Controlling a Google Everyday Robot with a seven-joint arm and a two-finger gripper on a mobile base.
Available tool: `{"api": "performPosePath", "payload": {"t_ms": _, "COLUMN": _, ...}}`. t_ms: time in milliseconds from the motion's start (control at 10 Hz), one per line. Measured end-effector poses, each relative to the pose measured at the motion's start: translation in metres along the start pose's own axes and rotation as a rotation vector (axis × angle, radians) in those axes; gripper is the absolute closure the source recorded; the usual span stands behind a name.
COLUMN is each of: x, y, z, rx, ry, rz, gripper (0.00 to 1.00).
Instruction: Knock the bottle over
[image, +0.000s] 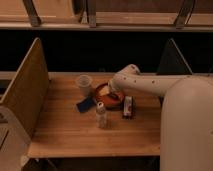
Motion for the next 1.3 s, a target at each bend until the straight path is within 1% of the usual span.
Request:
{"api": "performPosePath", "payload": {"t_ms": 900, "x": 0.0000, "y": 0.0000, "z": 0.0000, "rx": 0.000, "ry": 0.000, "rz": 0.000, "gripper": 0.21}}
{"api": "performPosePath", "payload": {"t_ms": 1100, "x": 0.0000, "y": 0.0000, "z": 0.0000, "rx": 0.000, "ry": 0.000, "rz": 0.000, "gripper": 0.35}}
{"api": "performPosePath", "payload": {"t_ms": 1300, "x": -0.0001, "y": 0.0000, "z": -0.0001, "rx": 0.000, "ry": 0.000, "rz": 0.000, "gripper": 0.58}}
